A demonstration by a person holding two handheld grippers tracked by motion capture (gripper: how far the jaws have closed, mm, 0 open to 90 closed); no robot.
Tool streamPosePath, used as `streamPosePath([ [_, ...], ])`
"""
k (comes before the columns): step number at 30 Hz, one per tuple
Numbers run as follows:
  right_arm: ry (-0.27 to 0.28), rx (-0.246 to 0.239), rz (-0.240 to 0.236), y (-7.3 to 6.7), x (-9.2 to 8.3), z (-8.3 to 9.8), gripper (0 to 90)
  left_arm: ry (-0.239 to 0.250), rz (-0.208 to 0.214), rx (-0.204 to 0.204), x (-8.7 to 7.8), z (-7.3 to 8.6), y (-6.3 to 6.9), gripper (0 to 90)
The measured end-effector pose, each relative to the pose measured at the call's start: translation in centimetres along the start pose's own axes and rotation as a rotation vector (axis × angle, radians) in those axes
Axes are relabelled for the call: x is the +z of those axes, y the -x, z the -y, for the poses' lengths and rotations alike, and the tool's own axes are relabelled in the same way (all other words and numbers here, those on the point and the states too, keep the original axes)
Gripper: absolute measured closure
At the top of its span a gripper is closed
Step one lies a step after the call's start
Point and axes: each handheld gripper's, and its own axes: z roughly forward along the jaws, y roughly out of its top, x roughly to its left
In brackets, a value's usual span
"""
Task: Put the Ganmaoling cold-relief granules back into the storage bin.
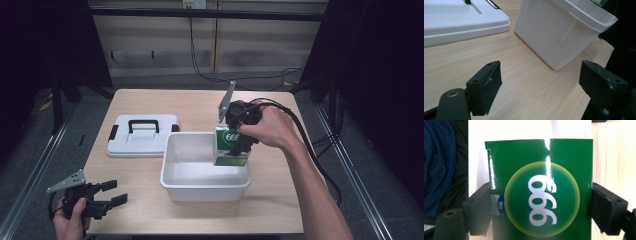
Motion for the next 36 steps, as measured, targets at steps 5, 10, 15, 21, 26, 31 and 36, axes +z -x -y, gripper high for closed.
streamPosePath([
  [5, -0.008, 0.002, -0.008, 0.0, 0.8, 0.0, 15.9, -0.001, 0.001, 0.001, 0.0, 0.0, 0.0, 18.2],
  [10, -0.031, 0.015, -0.022, 0.2, 2.1, 0.3, 15.9, -0.005, -0.001, 0.0, 0.1, 0.0, 0.0, 18.2],
  [15, -0.037, 0.019, -0.029, 0.3, 2.7, 0.5, 15.8, -0.006, 0.001, -0.003, 0.1, 0.0, 0.0, 18.2],
  [21, -0.038, 0.015, -0.039, 0.4, 4.0, 0.9, 15.7, -0.006, 0.002, 0.0, 0.1, 0.0, 0.0, 18.2],
  [26, -0.049, 0.023, -0.031, 0.5, 4.8, 0.9, 15.6, -0.006, 0.003, 0.001, 0.1, 0.0, 0.0, 18.2],
  [31, -0.076, 0.026, -0.032, 0.5, 5.4, 0.8, 15.6, -0.006, 0.003, 0.001, 0.1, 0.0, 0.0, 18.2],
  [36, -0.104, 0.028, -0.025, 0.6, 6.2, 0.6, 15.5, -0.004, 0.003, 0.0, 0.1, 0.0, 0.0, 18.2],
])
